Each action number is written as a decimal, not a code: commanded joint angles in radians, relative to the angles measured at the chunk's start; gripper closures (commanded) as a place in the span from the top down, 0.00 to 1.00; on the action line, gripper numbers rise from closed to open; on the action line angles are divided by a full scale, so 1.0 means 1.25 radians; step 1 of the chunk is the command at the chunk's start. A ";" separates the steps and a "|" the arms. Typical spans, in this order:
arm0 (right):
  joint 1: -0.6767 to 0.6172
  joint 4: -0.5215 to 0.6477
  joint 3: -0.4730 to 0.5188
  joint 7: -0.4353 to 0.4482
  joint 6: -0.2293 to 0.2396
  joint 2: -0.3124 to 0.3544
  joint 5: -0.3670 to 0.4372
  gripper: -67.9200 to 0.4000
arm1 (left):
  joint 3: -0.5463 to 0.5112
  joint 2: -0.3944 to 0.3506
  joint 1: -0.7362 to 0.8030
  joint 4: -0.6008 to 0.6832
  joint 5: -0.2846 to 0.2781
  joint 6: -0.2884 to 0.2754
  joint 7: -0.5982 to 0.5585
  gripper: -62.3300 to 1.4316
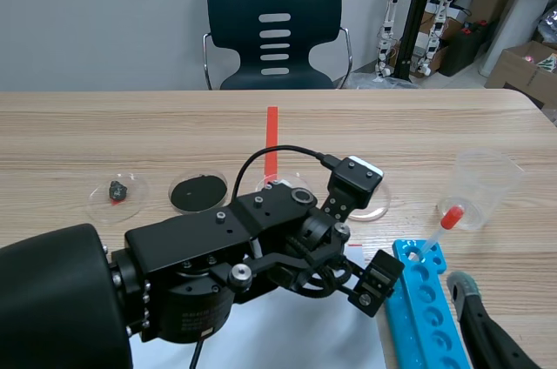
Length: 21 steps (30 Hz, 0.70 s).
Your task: Pick up the right mineral with the left hand
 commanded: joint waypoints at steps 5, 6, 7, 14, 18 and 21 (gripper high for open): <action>0.005 0.011 0.005 0.012 -0.003 0.000 0.008 1.00 | -0.004 0.009 -0.006 0.014 0.003 0.004 -0.008 1.00; 0.005 0.011 0.005 0.012 -0.003 0.000 0.008 1.00 | -0.004 0.009 -0.006 0.014 0.000 0.004 -0.008 1.00; 0.005 0.011 0.005 0.012 -0.003 0.000 0.008 1.00 | -0.004 0.009 -0.006 0.014 -0.005 0.004 -0.008 1.00; 0.005 0.011 0.005 0.012 -0.003 0.000 0.008 1.00 | -0.004 0.009 -0.004 0.014 -0.012 0.004 -0.008 0.86; 0.005 0.011 0.005 0.012 -0.003 0.000 0.008 1.00 | -0.009 0.009 -0.005 0.014 -0.050 0.004 -0.027 0.78; 0.005 0.011 0.005 0.012 -0.003 0.000 0.008 1.00 | -0.022 0.009 -0.005 0.013 -0.082 0.004 -0.038 0.71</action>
